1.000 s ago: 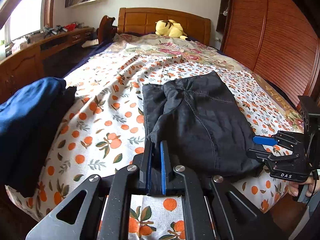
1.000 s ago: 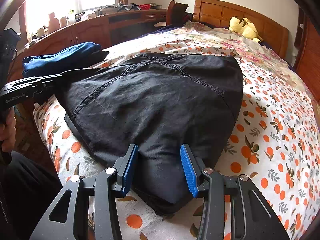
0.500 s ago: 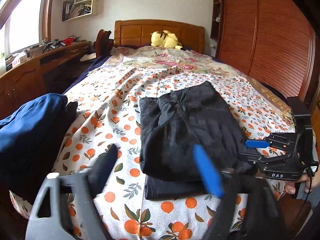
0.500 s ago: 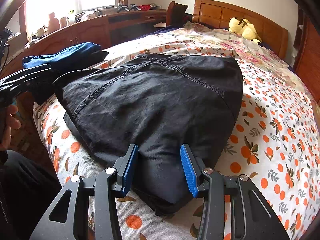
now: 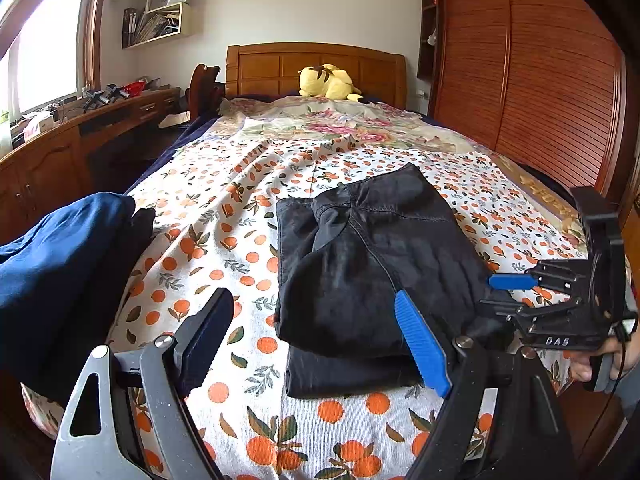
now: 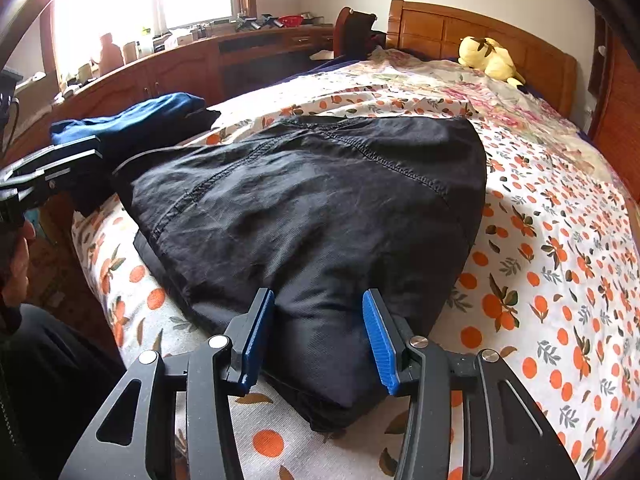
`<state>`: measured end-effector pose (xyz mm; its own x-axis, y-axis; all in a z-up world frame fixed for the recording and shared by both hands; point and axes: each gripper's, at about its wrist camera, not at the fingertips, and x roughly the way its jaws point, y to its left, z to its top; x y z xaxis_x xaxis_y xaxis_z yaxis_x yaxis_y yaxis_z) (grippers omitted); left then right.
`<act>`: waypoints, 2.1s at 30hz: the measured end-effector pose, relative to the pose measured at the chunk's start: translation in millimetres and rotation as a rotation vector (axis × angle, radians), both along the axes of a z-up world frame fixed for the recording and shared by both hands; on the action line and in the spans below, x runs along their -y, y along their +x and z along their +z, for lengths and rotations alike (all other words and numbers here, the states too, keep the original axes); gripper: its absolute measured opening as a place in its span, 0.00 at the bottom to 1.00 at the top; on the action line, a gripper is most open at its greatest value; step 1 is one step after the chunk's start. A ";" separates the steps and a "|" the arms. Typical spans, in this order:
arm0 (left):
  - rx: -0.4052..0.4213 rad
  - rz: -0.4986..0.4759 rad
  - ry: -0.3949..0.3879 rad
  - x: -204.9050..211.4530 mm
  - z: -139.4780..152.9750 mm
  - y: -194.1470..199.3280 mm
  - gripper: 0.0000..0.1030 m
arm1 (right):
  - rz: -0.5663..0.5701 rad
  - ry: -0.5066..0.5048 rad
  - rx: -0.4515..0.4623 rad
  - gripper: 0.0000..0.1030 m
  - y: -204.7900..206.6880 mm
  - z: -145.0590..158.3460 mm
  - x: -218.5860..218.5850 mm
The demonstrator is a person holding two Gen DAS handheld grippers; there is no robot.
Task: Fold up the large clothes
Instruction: 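Close the right tool on the folded jacket bundle, then lift the jacket bundle with the right tool off the sheet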
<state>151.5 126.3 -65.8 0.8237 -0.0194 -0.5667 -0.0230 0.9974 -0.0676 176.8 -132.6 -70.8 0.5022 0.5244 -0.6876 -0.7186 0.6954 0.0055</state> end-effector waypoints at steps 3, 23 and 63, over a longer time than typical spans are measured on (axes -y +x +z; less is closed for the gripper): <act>0.002 -0.001 0.013 0.8 -0.8 -4.7 0.81 | -0.007 0.014 0.006 0.47 5.2 8.2 7.5; -0.166 0.033 0.008 3.2 -48.3 8.7 0.81 | -0.128 -0.049 -0.010 0.59 143.3 -3.3 -7.9; -0.225 0.078 -0.053 -7.8 -63.1 16.9 0.81 | -0.103 0.042 -0.188 0.25 190.0 -41.1 18.8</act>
